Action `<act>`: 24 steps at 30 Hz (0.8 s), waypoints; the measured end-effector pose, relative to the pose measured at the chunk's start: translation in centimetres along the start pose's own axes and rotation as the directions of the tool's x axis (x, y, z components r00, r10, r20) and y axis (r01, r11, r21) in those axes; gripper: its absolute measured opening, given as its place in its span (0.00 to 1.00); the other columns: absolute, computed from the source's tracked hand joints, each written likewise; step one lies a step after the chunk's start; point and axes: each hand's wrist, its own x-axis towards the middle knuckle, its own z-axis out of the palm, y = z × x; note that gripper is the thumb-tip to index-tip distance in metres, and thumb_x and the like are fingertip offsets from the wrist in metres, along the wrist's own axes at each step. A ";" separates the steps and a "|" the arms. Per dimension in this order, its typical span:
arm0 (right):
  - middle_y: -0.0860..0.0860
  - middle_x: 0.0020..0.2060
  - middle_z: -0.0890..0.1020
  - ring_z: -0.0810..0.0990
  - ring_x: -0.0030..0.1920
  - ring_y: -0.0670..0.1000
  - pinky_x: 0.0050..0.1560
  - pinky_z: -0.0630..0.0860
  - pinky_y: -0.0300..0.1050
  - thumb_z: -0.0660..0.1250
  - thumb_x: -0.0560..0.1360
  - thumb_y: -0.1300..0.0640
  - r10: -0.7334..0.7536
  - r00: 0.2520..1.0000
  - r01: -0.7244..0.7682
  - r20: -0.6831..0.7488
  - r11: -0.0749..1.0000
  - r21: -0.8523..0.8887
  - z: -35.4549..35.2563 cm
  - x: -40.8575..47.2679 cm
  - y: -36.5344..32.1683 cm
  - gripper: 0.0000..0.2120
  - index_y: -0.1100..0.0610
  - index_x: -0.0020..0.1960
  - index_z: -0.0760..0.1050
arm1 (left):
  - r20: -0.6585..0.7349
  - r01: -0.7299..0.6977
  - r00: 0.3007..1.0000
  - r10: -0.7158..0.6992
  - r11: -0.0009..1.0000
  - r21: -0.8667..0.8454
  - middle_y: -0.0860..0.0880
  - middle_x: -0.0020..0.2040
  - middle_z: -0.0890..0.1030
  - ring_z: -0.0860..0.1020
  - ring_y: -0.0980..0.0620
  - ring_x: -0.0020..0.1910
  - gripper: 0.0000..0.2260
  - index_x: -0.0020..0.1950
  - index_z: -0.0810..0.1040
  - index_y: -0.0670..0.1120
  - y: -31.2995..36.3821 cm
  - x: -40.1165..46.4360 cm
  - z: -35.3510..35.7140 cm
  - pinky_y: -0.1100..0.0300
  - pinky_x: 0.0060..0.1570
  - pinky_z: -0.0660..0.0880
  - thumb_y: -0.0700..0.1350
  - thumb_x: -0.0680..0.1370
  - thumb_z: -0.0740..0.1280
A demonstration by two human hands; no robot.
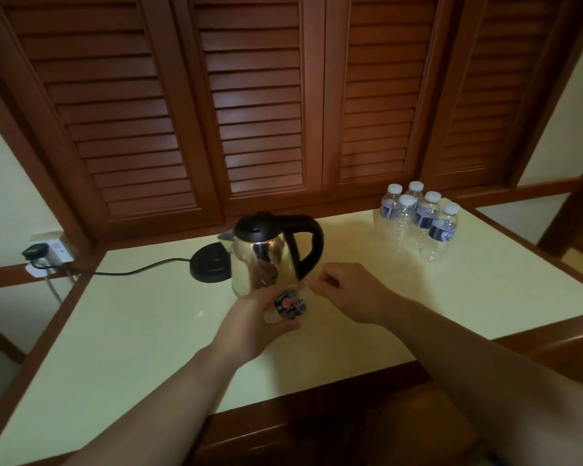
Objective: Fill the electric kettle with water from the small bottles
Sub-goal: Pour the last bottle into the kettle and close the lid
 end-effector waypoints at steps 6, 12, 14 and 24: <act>0.53 0.34 0.77 0.77 0.36 0.52 0.44 0.75 0.51 0.56 0.83 0.36 0.108 0.994 -0.111 -0.027 0.981 -0.160 -5.4 -0.7 5.6 0.27 0.56 0.39 0.74 | 0.013 -0.018 1.000 0.018 1.000 -0.019 0.63 0.62 0.80 0.78 0.66 0.60 0.31 0.72 0.76 0.56 5.2 4.1 5.6 0.67 0.61 0.75 0.59 0.71 0.79; 0.49 0.34 0.78 0.78 0.38 0.50 0.47 0.76 0.48 0.54 0.83 0.35 0.118 0.991 -0.124 -0.070 0.987 -0.102 -10.4 -2.3 11.9 0.24 0.50 0.39 0.73 | 0.014 0.007 1.000 -0.006 1.000 -0.028 0.62 0.57 0.79 0.79 0.62 0.54 0.27 0.70 0.74 0.62 9.4 7.7 11.1 0.61 0.52 0.80 0.62 0.73 0.77; 0.48 0.35 0.77 0.78 0.38 0.48 0.47 0.76 0.47 0.54 0.83 0.36 0.123 0.989 -0.132 -0.084 0.985 -0.112 -11.8 -3.0 14.3 0.23 0.49 0.39 0.72 | -0.012 0.010 1.000 -0.010 1.000 -0.027 0.61 0.56 0.75 0.77 0.63 0.54 0.26 0.69 0.74 0.64 10.8 8.9 12.6 0.65 0.53 0.77 0.60 0.73 0.77; 0.48 0.54 0.78 0.72 0.58 0.50 0.59 0.72 0.48 0.60 0.82 0.37 0.192 0.980 -0.200 -0.059 0.906 -0.374 -15.1 -6.4 24.0 0.20 0.53 0.54 0.80 | -0.148 0.158 0.964 -0.220 0.926 -0.343 0.60 0.55 0.84 0.81 0.61 0.55 0.25 0.64 0.78 0.60 15.7 13.8 18.4 0.54 0.57 0.80 0.62 0.69 0.76</act>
